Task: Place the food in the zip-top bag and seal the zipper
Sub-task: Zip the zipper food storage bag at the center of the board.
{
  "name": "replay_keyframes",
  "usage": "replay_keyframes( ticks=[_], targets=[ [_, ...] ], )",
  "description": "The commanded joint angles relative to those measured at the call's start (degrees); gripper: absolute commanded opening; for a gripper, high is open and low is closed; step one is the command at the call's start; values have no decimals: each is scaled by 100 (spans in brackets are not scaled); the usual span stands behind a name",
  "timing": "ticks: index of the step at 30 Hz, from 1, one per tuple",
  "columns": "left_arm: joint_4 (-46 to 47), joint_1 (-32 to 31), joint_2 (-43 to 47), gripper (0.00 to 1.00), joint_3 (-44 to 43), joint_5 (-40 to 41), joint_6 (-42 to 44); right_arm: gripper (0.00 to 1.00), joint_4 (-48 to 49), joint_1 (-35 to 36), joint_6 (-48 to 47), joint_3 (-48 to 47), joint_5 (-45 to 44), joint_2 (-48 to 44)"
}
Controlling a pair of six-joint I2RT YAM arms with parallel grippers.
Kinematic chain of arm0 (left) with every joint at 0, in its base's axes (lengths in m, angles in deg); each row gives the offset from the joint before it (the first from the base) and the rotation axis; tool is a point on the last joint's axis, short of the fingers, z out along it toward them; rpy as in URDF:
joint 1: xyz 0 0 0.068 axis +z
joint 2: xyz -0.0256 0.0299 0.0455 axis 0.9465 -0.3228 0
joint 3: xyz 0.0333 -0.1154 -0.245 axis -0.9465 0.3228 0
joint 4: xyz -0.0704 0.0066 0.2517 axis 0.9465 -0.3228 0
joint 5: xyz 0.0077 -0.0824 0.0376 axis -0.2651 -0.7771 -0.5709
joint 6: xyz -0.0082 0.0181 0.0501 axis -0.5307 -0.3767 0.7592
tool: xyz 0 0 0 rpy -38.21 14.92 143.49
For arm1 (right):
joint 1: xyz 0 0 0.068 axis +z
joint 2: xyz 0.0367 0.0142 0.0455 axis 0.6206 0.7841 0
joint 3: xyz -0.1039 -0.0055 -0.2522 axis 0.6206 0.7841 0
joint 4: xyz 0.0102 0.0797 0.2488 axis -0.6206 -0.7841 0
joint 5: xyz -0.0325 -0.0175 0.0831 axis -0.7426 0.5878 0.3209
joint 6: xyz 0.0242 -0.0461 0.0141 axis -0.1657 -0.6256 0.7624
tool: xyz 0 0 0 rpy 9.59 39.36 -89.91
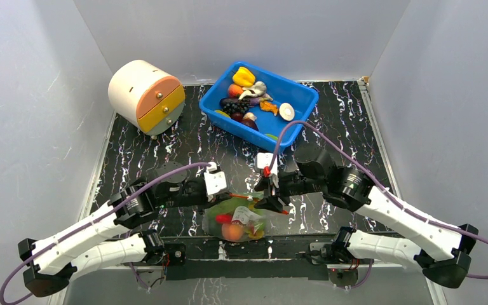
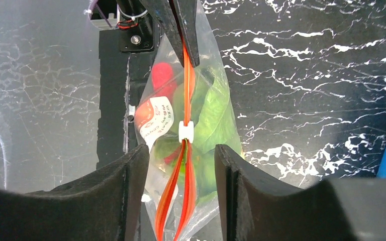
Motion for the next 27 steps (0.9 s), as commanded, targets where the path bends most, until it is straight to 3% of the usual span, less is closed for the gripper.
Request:
replay_keyframes(
  ticks=[1, 4, 7, 9, 12, 13, 14, 18, 19, 27],
  targets=[
    [518, 29, 167, 0, 9, -145, -54, 53, 230, -12, -85, 92, -68, -7],
    [598, 29, 267, 0, 25, -111, -71, 57, 337, -13, 5, 333, -200, -195],
    [692, 28, 309, 0, 53, -142, -76, 53, 407, -12, 20, 575, -314, -310],
    [769, 24, 310, 0, 78, -190, -89, 41, 430, -12, 20, 654, -372, -292],
    [872, 27, 311, 0, 99, -237, -178, 6, 520, -13, 29, 642, -405, -270],
    [888, 27, 287, 0, 91, -252, -215, 0, 559, -16, 21, 618, -422, -278],
    [871, 28, 261, 0, 68, -273, -240, 0, 602, -12, 14, 571, -417, -291],
    [555, 28, -191, 42, -182, -766, 0, 0, 699, -12, 12, 415, -138, -253],
    [462, 29, -365, 47, -270, -934, 112, 0, 708, -12, 5, 380, -90, -214],
    [906, 24, -1143, 49, -508, -1369, 263, 0, 801, -12, -24, 271, 6, -134]
  ],
)
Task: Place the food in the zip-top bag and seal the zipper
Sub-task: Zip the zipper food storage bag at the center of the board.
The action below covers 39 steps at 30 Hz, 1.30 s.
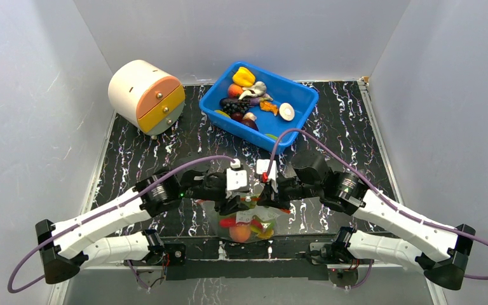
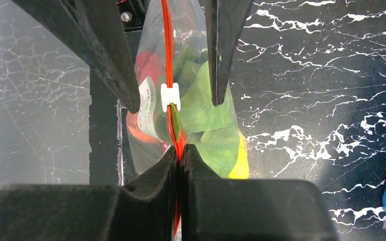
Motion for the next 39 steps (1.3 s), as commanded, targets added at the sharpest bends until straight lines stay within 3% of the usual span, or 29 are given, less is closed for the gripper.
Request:
replay_keyframes(
  ticks=[1, 9, 12, 14, 24, 33, 39],
  targets=[
    [382, 24, -51, 48, -181, -318, 145, 0, 652, -12, -26, -371, 192, -58],
    [405, 20, 16, 28, -166, -201, 47, 0, 651, -12, -63, -303, 207, -55],
    [381, 16, 79, 10, -140, -108, 36, 0, 625, -15, -80, -254, 160, -93],
    [210, 22, 177, 8, -141, 18, 60, 0, 574, -12, -99, -222, 20, -154],
    [-774, 22, 670, 10, -168, 368, 125, 0, 258, -17, -164, -118, -340, -367],
    [-970, 22, 656, 13, -215, 388, 178, 0, 201, -14, -204, -114, -478, -389],
    [-1445, 20, 677, 40, -346, 684, 185, 0, 296, -12, -152, -53, -618, -519]
  ],
)
